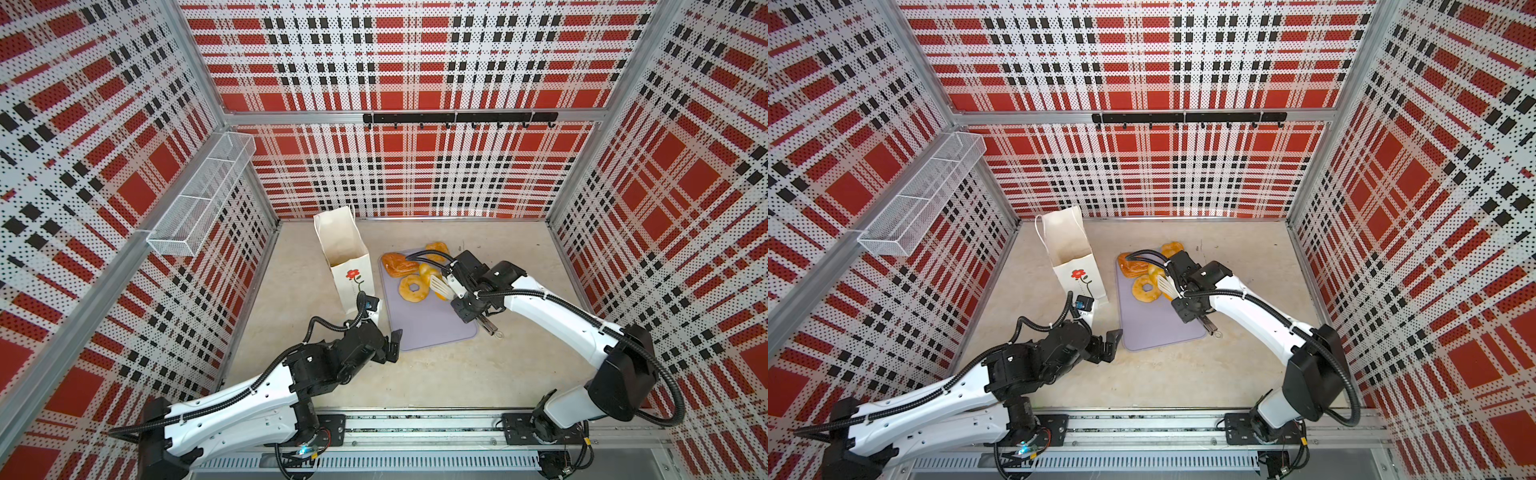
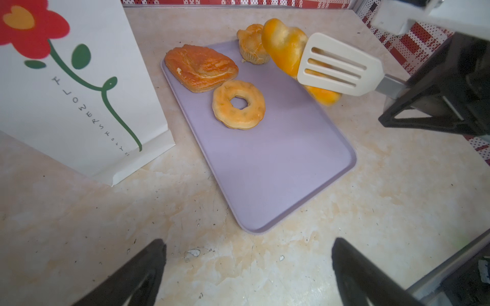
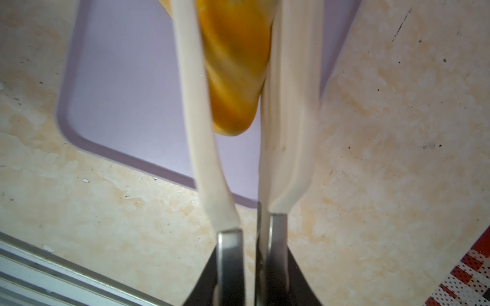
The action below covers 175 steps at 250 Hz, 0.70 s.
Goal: Place the fake bread into the paper bag
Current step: 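Carry the striped croissant in the right tongs over the bag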
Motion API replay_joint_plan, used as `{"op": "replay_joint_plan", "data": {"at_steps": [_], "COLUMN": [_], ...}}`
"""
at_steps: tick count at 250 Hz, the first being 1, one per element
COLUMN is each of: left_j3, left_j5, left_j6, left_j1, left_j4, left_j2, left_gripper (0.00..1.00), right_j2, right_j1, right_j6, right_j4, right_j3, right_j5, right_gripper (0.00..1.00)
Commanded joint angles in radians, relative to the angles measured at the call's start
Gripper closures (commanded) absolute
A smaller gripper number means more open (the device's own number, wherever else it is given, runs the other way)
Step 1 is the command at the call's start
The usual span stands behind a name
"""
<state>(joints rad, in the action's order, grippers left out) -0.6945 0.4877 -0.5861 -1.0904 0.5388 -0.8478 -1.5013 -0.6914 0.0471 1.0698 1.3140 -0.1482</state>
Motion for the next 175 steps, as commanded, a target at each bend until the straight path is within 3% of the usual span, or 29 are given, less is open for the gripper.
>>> {"op": "replay_joint_plan", "data": {"at_steps": [1,175], "left_j3": [-0.021,-0.186], "left_j5": [0.064,0.230], "left_j6": [0.000,0.041], "left_j1": [-0.008,-0.009], "left_j4": [0.035,0.265], "left_j2": [0.032,0.183], "left_gripper": [0.01,0.01], "right_j2": [0.049,0.044], "right_j1": [-0.031,-0.215], "right_j6": [0.035,0.057], "right_j4": [-0.050,-0.145], "right_j3": [0.028,0.197], "right_j5": [0.022,0.070], "right_gripper": [0.73,0.72]}}
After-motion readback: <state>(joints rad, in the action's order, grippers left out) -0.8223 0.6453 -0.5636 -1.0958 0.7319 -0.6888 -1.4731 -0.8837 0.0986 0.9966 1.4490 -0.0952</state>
